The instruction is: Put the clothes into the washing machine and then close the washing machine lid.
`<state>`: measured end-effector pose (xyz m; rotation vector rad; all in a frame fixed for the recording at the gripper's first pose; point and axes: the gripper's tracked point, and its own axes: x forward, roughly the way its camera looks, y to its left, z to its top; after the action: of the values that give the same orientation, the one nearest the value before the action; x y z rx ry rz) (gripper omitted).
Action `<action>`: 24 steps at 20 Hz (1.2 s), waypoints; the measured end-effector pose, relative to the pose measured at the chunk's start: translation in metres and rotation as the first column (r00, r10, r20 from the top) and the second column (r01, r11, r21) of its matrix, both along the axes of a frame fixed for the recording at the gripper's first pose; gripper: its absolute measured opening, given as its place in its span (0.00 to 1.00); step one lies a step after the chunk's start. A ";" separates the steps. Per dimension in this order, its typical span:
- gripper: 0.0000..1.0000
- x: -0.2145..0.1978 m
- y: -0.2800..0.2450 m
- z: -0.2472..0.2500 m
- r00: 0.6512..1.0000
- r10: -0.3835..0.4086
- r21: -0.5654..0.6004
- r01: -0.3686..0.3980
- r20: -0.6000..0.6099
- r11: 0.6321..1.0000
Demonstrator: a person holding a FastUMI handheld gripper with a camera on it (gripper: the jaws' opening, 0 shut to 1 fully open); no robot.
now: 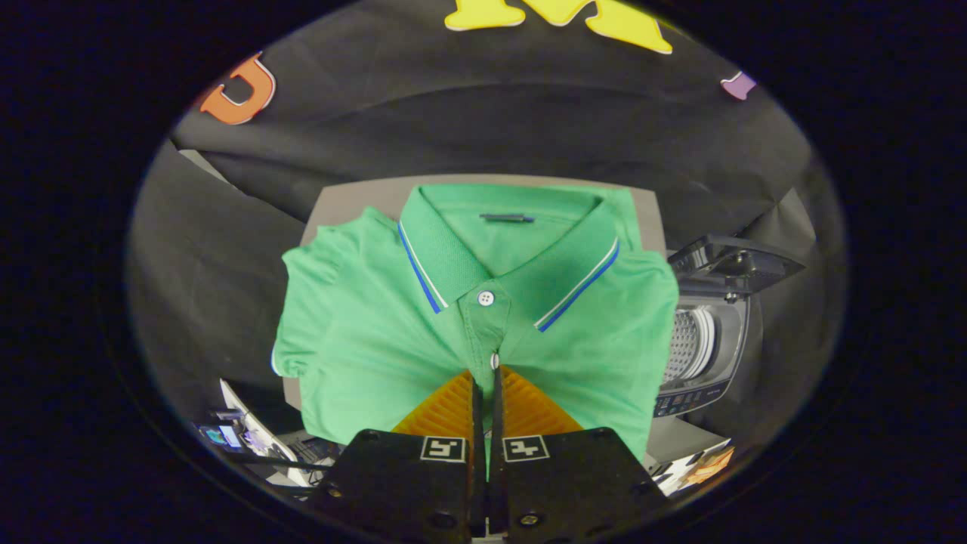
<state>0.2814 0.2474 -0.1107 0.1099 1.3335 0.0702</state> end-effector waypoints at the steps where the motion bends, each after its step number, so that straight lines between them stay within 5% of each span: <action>1: 0.05 -0.001 -0.003 0.011 1.000 -0.006 0.007 0.006 0.017 1.000; 13: 0.05 -0.013 -0.093 0.108 0.973 -0.110 0.057 0.100 0.204 0.993; 24: 0.05 -0.039 -0.198 0.126 0.922 -0.232 0.019 0.238 0.311 0.971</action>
<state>0.2427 0.0499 0.0151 0.2326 0.9963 -0.1260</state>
